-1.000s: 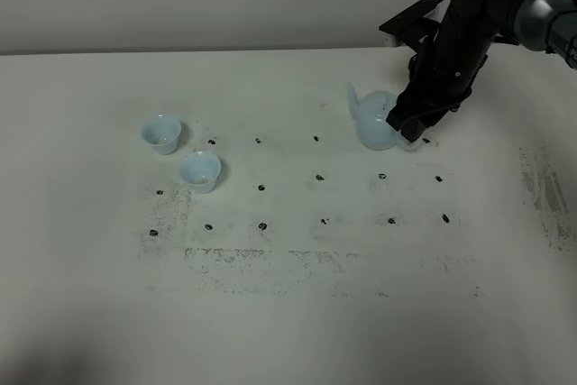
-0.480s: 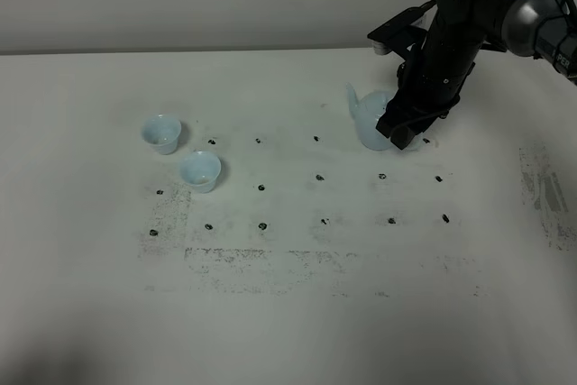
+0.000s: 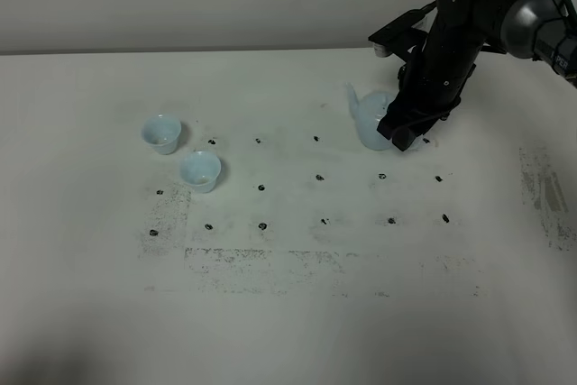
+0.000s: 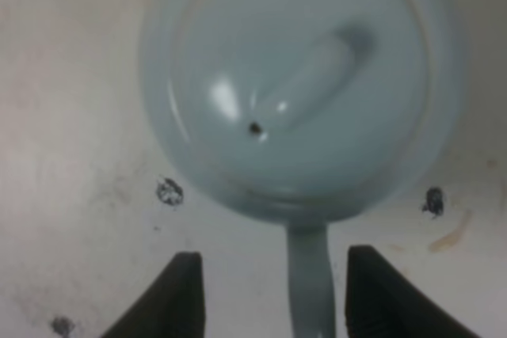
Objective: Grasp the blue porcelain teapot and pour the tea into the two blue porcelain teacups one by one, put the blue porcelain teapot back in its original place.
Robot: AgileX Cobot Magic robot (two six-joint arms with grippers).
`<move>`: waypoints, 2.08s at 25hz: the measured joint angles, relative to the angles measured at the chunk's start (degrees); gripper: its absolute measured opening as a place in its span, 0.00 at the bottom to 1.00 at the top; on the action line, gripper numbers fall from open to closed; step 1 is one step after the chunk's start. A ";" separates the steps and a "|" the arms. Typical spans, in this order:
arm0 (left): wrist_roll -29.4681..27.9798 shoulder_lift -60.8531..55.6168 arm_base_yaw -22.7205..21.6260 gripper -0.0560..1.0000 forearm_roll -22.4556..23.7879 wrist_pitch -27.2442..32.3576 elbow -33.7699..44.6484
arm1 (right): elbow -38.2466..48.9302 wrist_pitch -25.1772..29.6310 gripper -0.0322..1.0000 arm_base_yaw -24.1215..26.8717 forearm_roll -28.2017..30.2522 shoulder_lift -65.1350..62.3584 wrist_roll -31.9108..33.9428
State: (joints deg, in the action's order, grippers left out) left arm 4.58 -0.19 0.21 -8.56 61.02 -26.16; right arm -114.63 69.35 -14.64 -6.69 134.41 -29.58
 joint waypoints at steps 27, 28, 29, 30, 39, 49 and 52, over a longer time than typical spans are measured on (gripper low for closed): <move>0.00 0.00 0.00 0.63 0.00 0.00 0.00 | 0.00 -3.03 0.41 0.00 1.42 0.25 1.53; 0.00 0.00 0.00 0.63 0.00 0.00 0.00 | 0.00 -3.03 0.41 0.00 1.42 0.33 1.53; 0.00 0.00 0.00 0.63 0.00 0.00 0.00 | 0.00 -3.03 0.41 0.00 1.42 0.37 1.57; 0.00 0.00 0.00 0.63 0.00 0.00 0.00 | 0.00 -3.15 0.41 0.00 1.42 0.49 1.59; 0.00 0.00 0.00 0.63 0.00 0.00 0.00 | 0.00 -3.80 0.41 0.00 1.47 1.37 2.22; 0.00 0.00 0.00 0.63 0.00 0.00 0.00 | 0.00 -3.80 0.41 0.00 1.47 1.37 3.02; 0.00 0.00 0.00 0.63 0.00 0.00 0.00 | 0.00 -3.80 0.41 0.00 1.47 1.37 3.02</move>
State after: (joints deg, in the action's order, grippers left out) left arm 4.58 -0.19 0.21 -8.56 61.02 -26.16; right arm -114.63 65.55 -14.64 -5.22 135.78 -26.56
